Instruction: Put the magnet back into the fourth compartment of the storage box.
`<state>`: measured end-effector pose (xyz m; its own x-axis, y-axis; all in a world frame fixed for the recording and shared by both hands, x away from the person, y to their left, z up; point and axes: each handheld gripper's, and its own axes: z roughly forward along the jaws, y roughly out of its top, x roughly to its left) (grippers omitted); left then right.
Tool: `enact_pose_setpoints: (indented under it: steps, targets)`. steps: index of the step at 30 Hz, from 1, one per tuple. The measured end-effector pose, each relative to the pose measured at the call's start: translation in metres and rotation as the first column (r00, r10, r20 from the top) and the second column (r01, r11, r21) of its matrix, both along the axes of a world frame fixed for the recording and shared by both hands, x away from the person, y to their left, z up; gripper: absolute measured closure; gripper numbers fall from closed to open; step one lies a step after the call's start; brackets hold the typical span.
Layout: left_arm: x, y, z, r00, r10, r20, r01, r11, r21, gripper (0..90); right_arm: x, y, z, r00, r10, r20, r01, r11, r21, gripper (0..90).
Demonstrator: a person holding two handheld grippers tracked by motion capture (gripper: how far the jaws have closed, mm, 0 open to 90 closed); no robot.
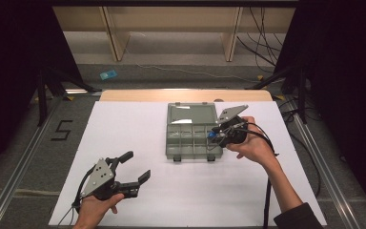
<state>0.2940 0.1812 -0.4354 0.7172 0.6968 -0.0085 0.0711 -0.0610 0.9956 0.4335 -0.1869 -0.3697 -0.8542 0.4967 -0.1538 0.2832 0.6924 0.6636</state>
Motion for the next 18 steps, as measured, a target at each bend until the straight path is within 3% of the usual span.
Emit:
enact_pose_setpoints:
  steps: [1, 3, 6, 18]
  targets:
    - [0.000, 0.000, 0.000, 1.0000, 0.000, 0.000, 0.000, 1.0000, 0.000, 16.3, -0.001, 0.000, 0.000, 0.9998, -0.017, -0.014, 0.017, 0.9998, 0.003, 62.0]
    - [0.000, 0.000, 0.000, 1.0000, 0.000, 0.000, 0.000, 1.0000, -0.001, 16.3, 0.002, -0.001, -0.001, 0.9999, -0.003, 0.016, 0.003, 1.0000, -0.005, 62.0]
    - [0.000, 0.000, 0.000, 1.0000, 0.000, -0.003, 0.000, 1.0000, -0.003, 16.3, 0.002, -0.002, 0.000, 0.9999, -0.009, -0.007, 0.009, 0.9999, -0.009, 62.0]
    - [0.000, -0.001, -0.001, 1.0000, 0.000, -0.004, 0.000, 1.0000, 0.000, 16.3, 0.011, -0.006, -0.005, 0.9989, -0.046, 0.006, 0.046, 0.9990, -0.002, 62.0]
